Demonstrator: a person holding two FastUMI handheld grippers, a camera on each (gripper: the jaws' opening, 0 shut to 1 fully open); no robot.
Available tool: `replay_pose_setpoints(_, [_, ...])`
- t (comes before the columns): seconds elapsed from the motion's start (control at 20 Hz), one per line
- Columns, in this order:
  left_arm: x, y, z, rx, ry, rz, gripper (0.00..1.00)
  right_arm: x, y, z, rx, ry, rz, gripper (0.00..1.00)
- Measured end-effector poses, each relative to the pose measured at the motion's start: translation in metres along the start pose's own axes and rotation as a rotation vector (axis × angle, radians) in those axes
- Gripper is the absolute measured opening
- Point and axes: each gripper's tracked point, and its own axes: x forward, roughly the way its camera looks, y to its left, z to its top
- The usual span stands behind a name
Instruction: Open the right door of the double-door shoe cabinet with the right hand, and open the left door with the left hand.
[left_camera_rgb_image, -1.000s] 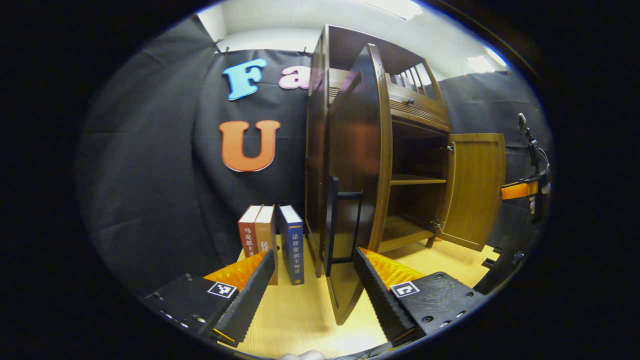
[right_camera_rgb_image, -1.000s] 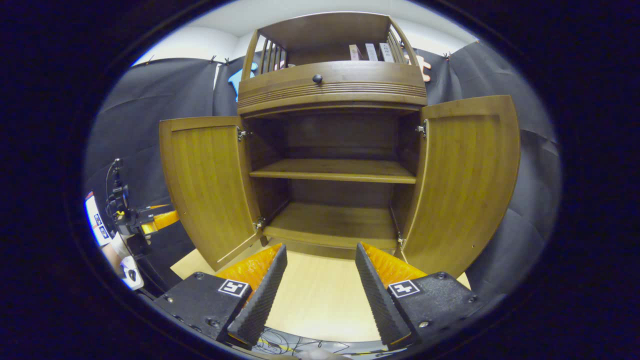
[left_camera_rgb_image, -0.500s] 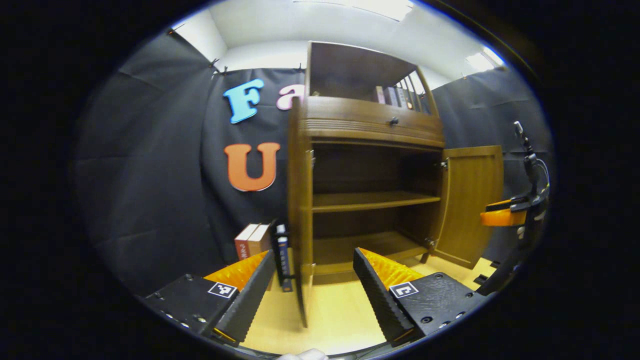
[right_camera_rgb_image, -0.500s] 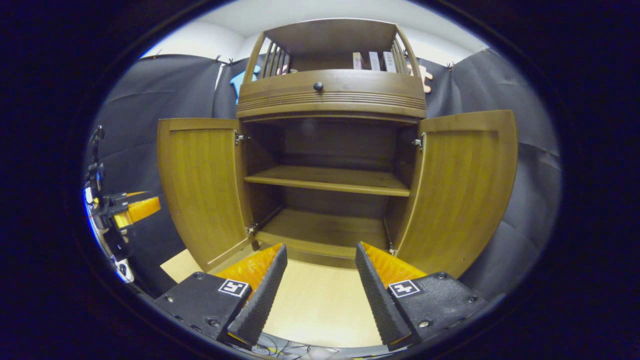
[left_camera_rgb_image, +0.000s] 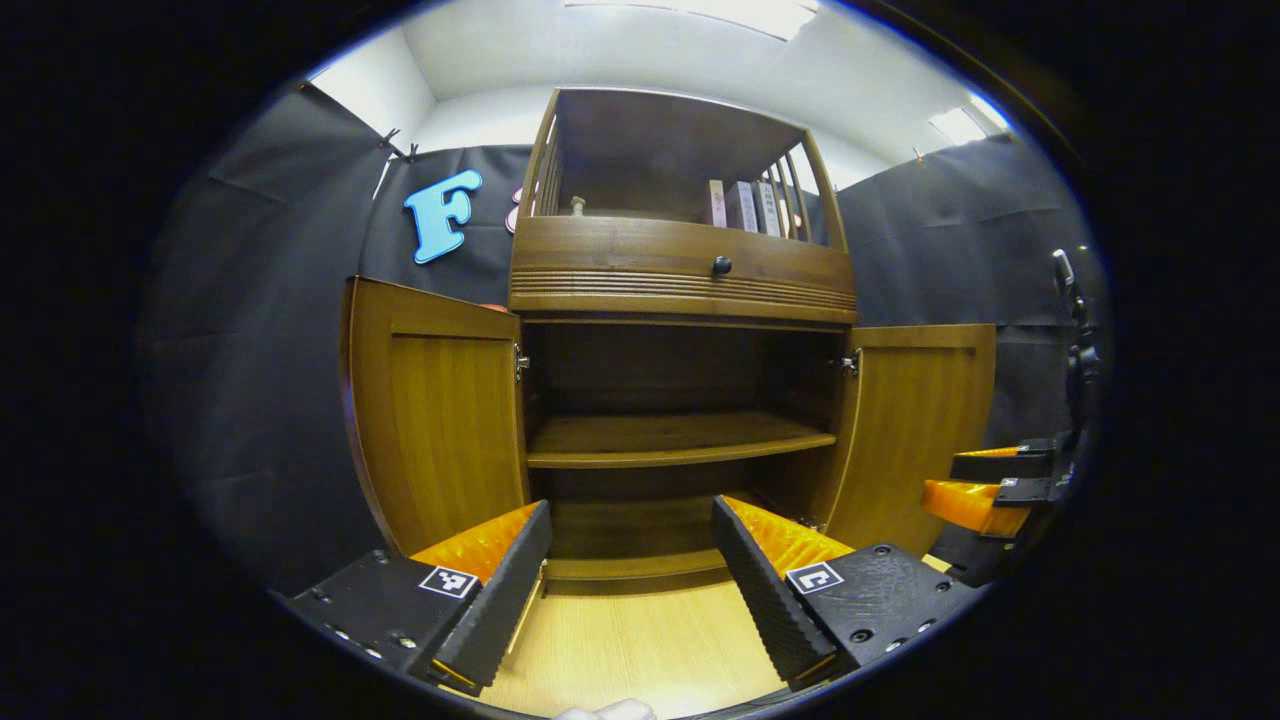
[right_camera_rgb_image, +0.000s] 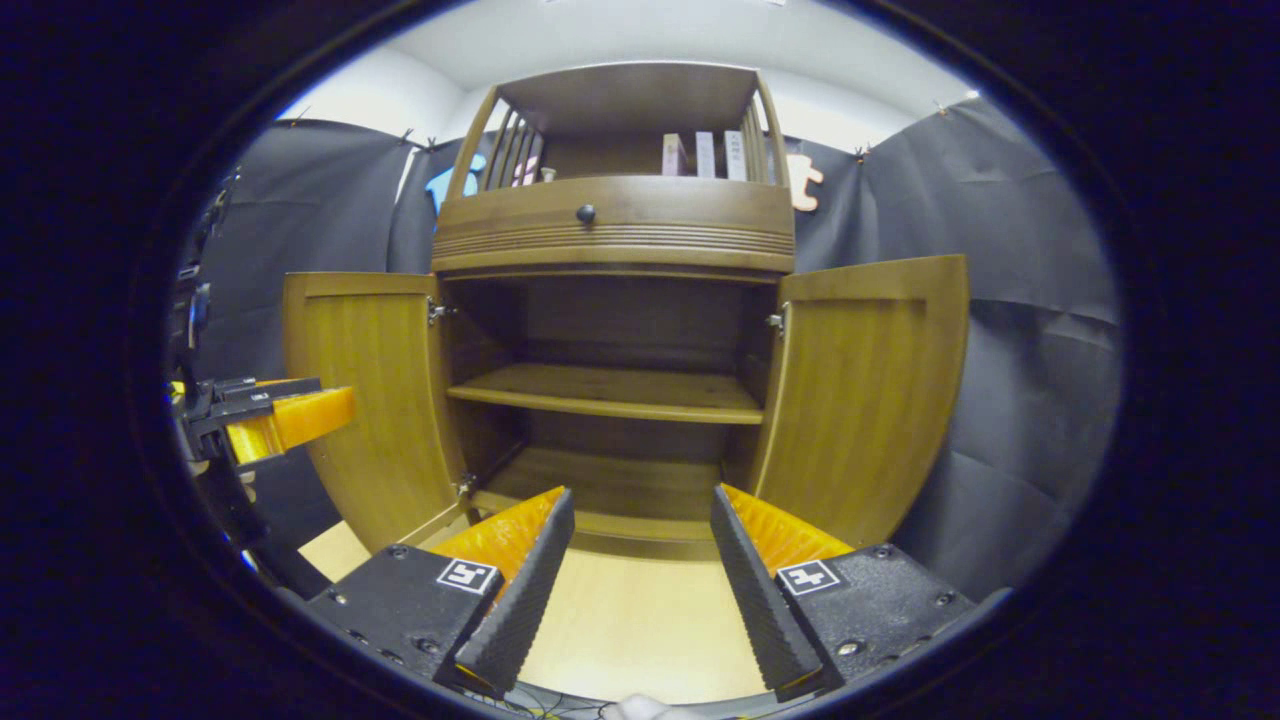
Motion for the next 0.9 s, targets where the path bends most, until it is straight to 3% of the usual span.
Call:
replay_pose_setpoints(0.1, [0.004, -0.009, -0.002, 0.006, -0.002, 0.019, 1.00, -0.004, -0.011, 0.001, 0.002, -0.012, -0.036, 0.88])
replay_pose_setpoints(0.4, [-0.005, -0.016, -0.012, 0.049, -0.017, 0.060, 0.93, -0.015, -0.029, 0.004, 0.037, -0.038, -0.116, 0.87])
replay_pose_setpoints(0.6, [-0.009, -0.018, -0.017, 0.071, -0.012, 0.054, 1.00, -0.014, -0.030, 0.011, 0.047, -0.050, -0.123, 0.90])
replay_pose_setpoints(0.65, [-0.009, -0.019, -0.016, 0.071, -0.014, 0.048, 0.96, -0.013, -0.029, 0.011, 0.048, -0.049, -0.121, 0.90])
replay_pose_setpoints(0.7, [-0.008, -0.019, -0.016, 0.072, -0.013, 0.043, 1.00, -0.013, -0.026, 0.012, 0.048, -0.047, -0.116, 0.90])
replay_pose_setpoints(0.9, [-0.003, -0.018, -0.012, 0.067, -0.016, 0.039, 0.96, -0.008, -0.019, 0.012, 0.038, -0.045, -0.106, 0.90])
